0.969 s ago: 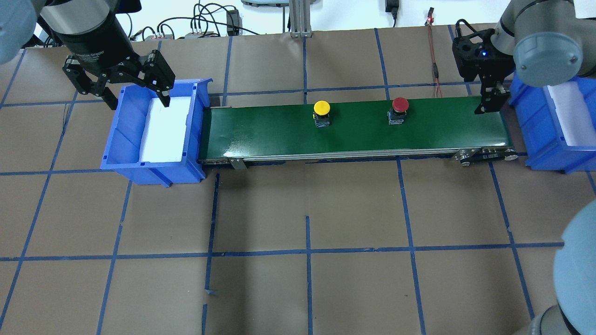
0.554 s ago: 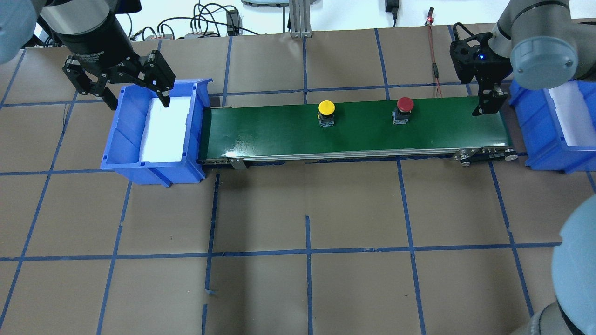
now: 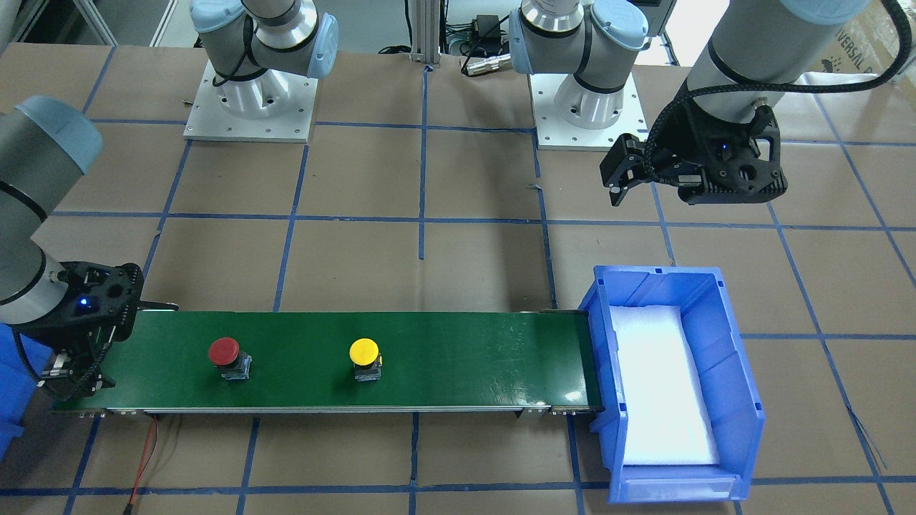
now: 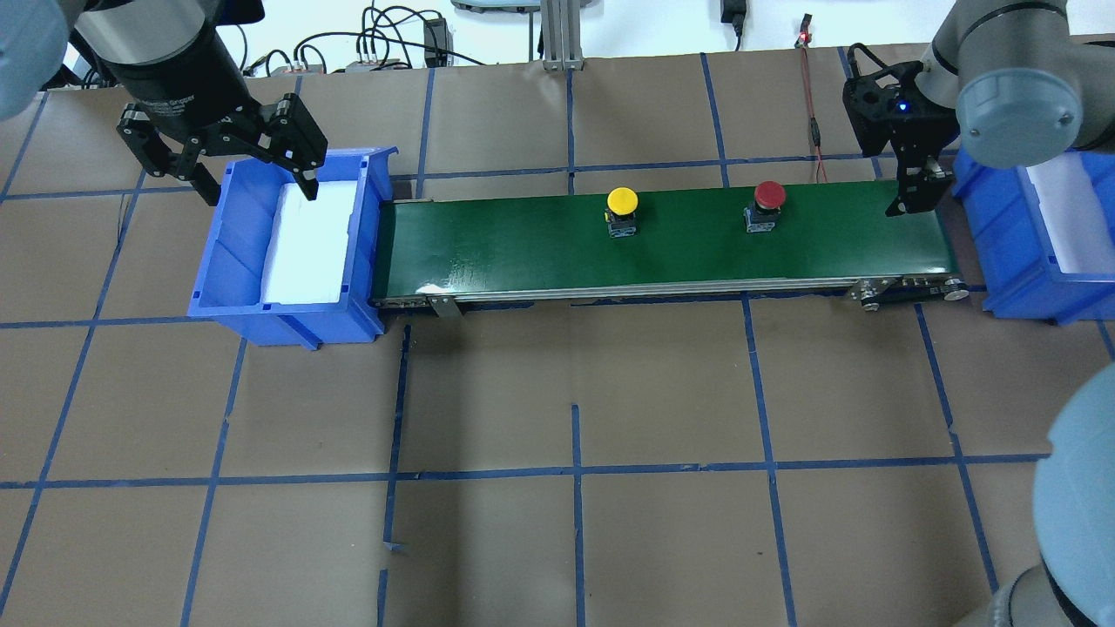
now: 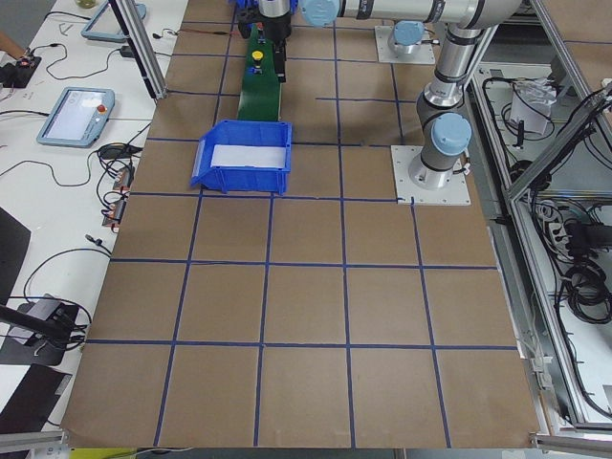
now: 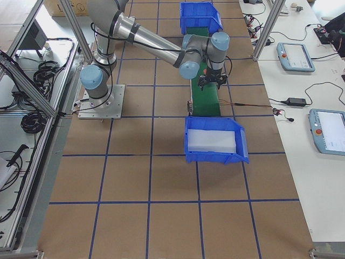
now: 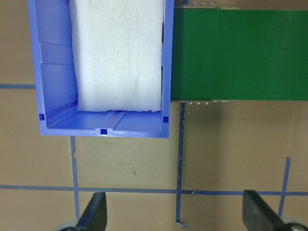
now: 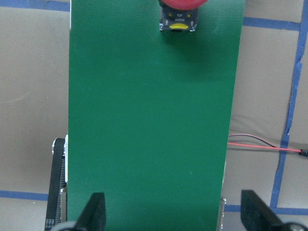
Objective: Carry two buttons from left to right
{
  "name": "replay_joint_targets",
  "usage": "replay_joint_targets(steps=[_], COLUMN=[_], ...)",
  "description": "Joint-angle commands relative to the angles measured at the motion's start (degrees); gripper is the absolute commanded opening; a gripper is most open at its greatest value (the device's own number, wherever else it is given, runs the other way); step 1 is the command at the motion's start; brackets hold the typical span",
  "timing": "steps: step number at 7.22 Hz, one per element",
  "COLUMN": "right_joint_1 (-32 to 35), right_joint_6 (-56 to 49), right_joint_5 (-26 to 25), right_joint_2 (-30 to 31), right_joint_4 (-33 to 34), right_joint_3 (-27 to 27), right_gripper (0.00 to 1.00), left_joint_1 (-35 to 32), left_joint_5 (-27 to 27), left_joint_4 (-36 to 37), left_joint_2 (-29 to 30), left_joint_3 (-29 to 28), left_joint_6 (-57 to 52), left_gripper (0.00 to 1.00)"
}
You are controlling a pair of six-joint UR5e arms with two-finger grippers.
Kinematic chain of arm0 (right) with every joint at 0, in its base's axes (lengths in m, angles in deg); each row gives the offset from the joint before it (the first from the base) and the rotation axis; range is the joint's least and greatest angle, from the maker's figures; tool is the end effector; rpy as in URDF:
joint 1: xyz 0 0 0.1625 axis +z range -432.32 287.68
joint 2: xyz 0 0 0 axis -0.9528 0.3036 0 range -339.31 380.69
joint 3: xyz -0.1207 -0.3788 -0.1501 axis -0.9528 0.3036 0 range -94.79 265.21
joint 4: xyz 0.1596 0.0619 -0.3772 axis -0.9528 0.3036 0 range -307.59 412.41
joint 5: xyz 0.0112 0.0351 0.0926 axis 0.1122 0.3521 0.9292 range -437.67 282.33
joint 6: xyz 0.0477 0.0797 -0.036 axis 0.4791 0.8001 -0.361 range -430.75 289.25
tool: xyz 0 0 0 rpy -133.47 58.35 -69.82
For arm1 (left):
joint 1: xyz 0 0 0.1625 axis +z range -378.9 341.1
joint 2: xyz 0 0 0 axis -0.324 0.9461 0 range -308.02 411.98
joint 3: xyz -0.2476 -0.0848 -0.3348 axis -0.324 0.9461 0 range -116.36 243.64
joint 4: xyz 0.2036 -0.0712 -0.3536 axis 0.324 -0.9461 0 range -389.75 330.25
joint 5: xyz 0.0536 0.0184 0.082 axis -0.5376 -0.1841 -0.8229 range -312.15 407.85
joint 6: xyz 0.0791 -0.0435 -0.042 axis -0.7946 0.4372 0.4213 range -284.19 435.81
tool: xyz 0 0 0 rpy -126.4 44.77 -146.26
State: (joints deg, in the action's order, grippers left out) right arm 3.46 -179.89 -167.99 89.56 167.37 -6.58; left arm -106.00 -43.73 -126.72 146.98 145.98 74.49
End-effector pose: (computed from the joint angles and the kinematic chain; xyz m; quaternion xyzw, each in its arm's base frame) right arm -0.0229 -0.6312 0.3102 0.7367 -0.6760 0.0060 0.0170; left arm -0.1040 -0.5265 0.4973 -0.0133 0.9991 0.0381 0.0124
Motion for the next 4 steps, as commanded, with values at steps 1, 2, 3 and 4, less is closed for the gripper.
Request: replay_joint_targets(steps=[1, 2, 3, 4], right_joint_1=[0.07, 0.15, 0.15, 0.15], right_joint_6=[-0.02, -0.11, -0.11, -0.98], right_joint_5=[-0.04, 0.31, 0.75, 1.36], right_joint_2=[0.03, -0.14, 0.03, -0.14], right_joint_4=[0.26, 1.57, 2.11, 4.2], right_joint_3=[-0.05, -0.4, -1.19, -1.54], right_gripper=[1.0, 0.97, 0.98, 0.98], left_joint_1=[0.0, 0.0, 0.0, 0.0], left_joint_5=[0.0, 0.0, 0.0, 0.0], left_joint_4=[0.03, 0.03, 0.03, 0.03], left_joint_2=[0.01, 0.01, 0.01, 0.01], left_joint_3=[0.01, 0.01, 0.01, 0.01], left_joint_6=[0.0, 0.0, 0.0, 0.0], left_gripper=[1.0, 1.0, 1.0, 1.0])
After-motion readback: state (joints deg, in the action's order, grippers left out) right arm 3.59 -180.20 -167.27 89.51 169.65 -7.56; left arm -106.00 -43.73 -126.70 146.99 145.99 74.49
